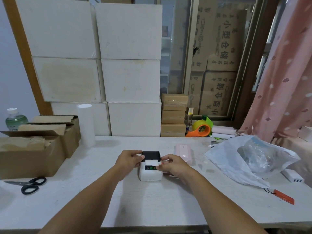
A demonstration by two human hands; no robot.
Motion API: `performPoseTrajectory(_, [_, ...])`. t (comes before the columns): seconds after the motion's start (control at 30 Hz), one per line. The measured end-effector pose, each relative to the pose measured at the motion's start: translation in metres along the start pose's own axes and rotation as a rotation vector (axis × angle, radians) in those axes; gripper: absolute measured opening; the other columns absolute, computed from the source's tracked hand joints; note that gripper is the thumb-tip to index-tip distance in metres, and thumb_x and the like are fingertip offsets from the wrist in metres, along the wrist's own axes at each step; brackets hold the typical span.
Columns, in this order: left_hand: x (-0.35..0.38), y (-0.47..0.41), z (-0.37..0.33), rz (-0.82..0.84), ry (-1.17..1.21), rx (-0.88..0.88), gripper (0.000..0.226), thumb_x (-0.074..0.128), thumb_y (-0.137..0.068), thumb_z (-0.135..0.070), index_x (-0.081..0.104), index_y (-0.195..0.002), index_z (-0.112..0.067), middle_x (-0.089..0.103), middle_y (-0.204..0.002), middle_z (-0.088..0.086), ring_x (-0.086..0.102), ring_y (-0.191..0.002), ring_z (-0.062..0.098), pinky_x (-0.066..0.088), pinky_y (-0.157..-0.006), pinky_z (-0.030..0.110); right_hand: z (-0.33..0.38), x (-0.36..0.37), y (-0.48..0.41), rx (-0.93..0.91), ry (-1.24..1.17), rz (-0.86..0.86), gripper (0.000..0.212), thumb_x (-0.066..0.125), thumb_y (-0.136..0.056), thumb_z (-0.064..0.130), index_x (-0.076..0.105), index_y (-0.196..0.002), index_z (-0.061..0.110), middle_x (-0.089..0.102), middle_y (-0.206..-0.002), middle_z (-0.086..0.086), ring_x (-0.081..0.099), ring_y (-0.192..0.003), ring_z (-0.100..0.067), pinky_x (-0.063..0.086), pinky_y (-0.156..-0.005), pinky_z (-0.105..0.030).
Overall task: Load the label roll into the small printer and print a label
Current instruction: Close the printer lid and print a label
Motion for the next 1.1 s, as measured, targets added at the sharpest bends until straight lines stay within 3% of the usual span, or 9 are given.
performPoseTrajectory(0.37, [-0.001, -0.001, 0.001, 0.002, -0.003, 0.004, 0.043, 0.078, -0.092, -0.015, 0.07, -0.133, -0.006, 0.078, -0.11, 0.017, 0.074, -0.11, 0.028, 0.06, -0.098, 0.036, 0.0, 0.0, 0.0, -0.007, -0.035, 0.012, 0.064, 0.093, -0.058, 0.033, 0.071, -0.118, 0.024, 0.074, -0.119, -0.007, 0.079, -0.103, -0.023, 0.062, -0.101, -0.04])
performPoseTrajectory(0.63, [0.0, 0.0, 0.001, -0.002, 0.006, 0.001, 0.042, 0.078, -0.091, -0.014, 0.07, -0.132, -0.005, 0.072, -0.088, 0.006, 0.075, -0.109, 0.03, 0.06, -0.1, 0.038, -0.002, 0.002, -0.002, -0.007, -0.062, 0.008, 0.065, 0.095, -0.054, 0.034, 0.073, -0.115, 0.025, 0.076, -0.117, -0.007, 0.079, -0.105, -0.025, 0.061, -0.103, -0.043])
performPoseTrajectory(0.8, [-0.001, -0.001, 0.002, -0.002, -0.001, 0.009, 0.042, 0.079, -0.091, -0.015, 0.071, -0.131, -0.006, 0.07, -0.084, 0.003, 0.074, -0.098, 0.023, 0.06, -0.1, 0.038, -0.001, 0.0, 0.0, -0.004, -0.074, 0.032, 0.054, 0.095, -0.068, 0.028, 0.073, -0.117, 0.025, 0.077, -0.117, -0.005, 0.079, -0.106, -0.024, 0.06, -0.105, -0.041])
performPoseTrajectory(0.97, [-0.001, -0.001, 0.002, 0.004, 0.014, 0.008, 0.042, 0.079, -0.091, -0.014, 0.07, -0.131, -0.005, 0.072, -0.09, 0.007, 0.074, -0.111, 0.031, 0.06, -0.1, 0.039, 0.002, -0.003, 0.006, 0.0, -0.087, 0.063, 0.046, 0.09, -0.08, 0.017, 0.072, -0.123, 0.022, 0.079, -0.116, 0.002, 0.078, -0.108, -0.021, 0.057, -0.109, -0.039])
performPoseTrajectory(1.1, [-0.002, -0.001, 0.002, 0.005, 0.013, 0.006, 0.042, 0.079, -0.091, -0.014, 0.071, -0.132, -0.006, 0.076, -0.111, 0.021, 0.074, -0.11, 0.028, 0.06, -0.1, 0.038, 0.003, -0.003, 0.008, 0.002, -0.11, 0.075, 0.046, 0.088, -0.084, 0.013, 0.07, -0.126, 0.018, 0.079, -0.114, 0.002, 0.077, -0.109, -0.021, 0.057, -0.108, -0.037])
Point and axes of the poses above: each hand's wrist, its own y-axis away from the middle knuckle, its own x-axis out of the palm, z = x × y, the point moved 2 cm from there along -y, towards the middle knuckle
